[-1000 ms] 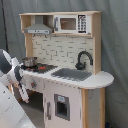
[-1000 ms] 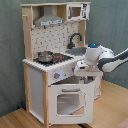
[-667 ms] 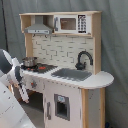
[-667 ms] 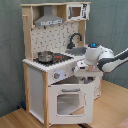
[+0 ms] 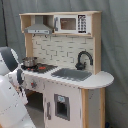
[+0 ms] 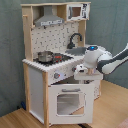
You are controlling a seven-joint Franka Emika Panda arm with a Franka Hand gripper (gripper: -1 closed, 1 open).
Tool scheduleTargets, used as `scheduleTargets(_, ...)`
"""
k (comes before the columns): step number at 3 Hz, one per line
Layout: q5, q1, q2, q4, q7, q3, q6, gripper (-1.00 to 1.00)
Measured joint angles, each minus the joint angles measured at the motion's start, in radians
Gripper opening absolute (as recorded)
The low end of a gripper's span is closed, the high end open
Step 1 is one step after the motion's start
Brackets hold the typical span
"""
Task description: Play with the kitchen
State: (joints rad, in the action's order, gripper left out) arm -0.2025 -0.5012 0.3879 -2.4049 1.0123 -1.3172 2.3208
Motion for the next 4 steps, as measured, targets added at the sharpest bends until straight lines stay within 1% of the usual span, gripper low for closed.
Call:
scheduleTargets(1, 0.0, -0.058, -0.007, -0.01, -0.018, -0.075, 0.04, -1.0)
scheduleTargets(2, 0.0, -0.102, -0.007, -0.024, -0.054, -0.143, 0.085, -1.0)
scheduleTargets(3, 0.0, -0.14, -0.007, -0.024, -0.11, -0.217, 0.118, -1.0)
scheduleTargets(4, 0.0, -0.161, -0.007, -0.024, -0.175, -0.278, 0.158, -1.0)
